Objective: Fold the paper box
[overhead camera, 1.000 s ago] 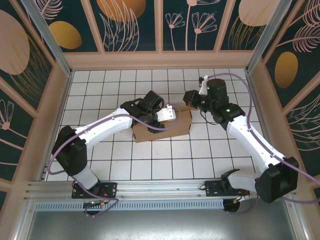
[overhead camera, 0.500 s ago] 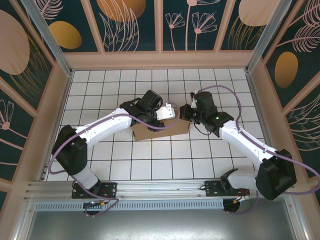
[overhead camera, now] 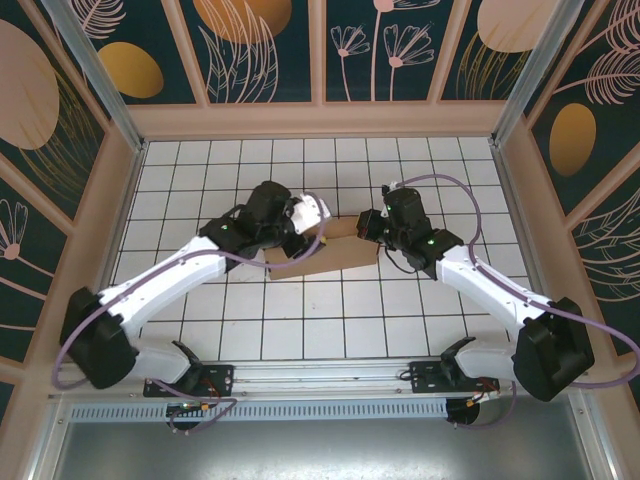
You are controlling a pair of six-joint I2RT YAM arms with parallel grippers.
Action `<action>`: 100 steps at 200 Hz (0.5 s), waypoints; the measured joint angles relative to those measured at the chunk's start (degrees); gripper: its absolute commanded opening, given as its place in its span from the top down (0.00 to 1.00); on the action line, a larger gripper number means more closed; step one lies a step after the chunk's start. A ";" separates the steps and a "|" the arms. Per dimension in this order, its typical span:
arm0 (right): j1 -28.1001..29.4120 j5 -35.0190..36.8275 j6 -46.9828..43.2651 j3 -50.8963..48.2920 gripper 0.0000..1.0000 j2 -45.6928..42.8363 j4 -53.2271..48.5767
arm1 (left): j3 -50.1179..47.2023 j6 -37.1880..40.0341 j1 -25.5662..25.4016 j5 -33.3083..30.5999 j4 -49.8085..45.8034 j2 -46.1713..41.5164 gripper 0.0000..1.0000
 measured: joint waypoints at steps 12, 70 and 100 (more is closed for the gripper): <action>0.00 0.26 0.31 0.00 1.00 0.00 0.02 | 0.37 -5.33 0.02 -3.13 0.94 -2.43 0.65; 0.17 0.39 2.08 -0.90 1.00 -0.28 1.70 | -3.96 -32.22 4.07 -14.19 -0.02 -11.52 1.00; 0.50 0.85 3.02 -1.09 1.00 -0.26 2.19 | -12.55 -44.59 10.54 -11.69 -1.03 -16.74 0.68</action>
